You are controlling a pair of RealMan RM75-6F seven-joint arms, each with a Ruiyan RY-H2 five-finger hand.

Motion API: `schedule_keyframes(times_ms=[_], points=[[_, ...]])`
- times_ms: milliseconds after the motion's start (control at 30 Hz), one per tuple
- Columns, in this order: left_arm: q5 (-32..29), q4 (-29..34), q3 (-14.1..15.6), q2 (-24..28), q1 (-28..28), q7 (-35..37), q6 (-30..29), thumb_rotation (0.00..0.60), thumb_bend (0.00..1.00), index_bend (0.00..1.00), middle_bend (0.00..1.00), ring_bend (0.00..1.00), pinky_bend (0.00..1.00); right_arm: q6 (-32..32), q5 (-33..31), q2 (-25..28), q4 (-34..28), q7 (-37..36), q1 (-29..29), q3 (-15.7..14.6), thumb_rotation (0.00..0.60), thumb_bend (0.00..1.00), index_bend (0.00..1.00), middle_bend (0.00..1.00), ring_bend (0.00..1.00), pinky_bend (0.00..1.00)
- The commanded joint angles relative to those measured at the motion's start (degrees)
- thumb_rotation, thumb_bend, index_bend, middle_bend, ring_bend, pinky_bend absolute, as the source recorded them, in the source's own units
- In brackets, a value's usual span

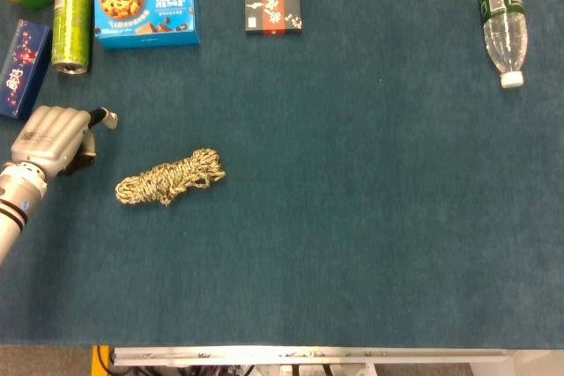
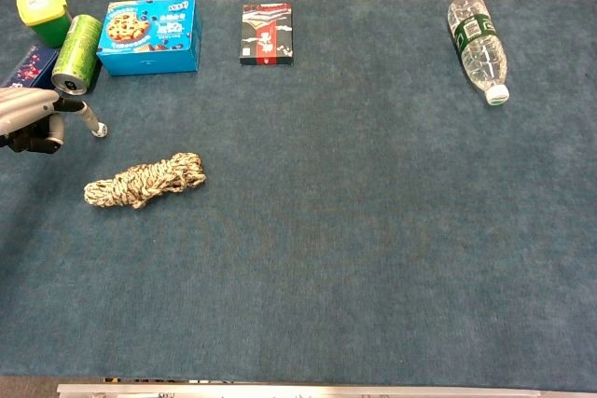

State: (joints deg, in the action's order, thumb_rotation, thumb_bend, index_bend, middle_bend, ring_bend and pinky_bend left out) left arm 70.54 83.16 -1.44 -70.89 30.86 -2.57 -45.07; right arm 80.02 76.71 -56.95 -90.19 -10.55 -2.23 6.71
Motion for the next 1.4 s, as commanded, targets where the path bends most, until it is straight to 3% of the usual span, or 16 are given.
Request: schedule_keyframes(times_ms=[33,1400], points=[[-0.6,-0.5,0.0,-0.5,0.4,-0.3,0.5,0.600,1.00,0.30,1.00,0.97,0.91,0.1,0.0,0.1,0.0,0.0,0.0,0.0,0.600,0.20,0.33,0.38,0.27,0.38],[-1.6,-4.3,0.7,-3.2,1.1,-0.6,1.2,0.600,1.00,0.29,1.00,0.97,0.91,0.1,-0.1,0.1,-0.1,0.1,0.1,0.1,0.600,0.20,0.33,0.38,0.27,0.38]])
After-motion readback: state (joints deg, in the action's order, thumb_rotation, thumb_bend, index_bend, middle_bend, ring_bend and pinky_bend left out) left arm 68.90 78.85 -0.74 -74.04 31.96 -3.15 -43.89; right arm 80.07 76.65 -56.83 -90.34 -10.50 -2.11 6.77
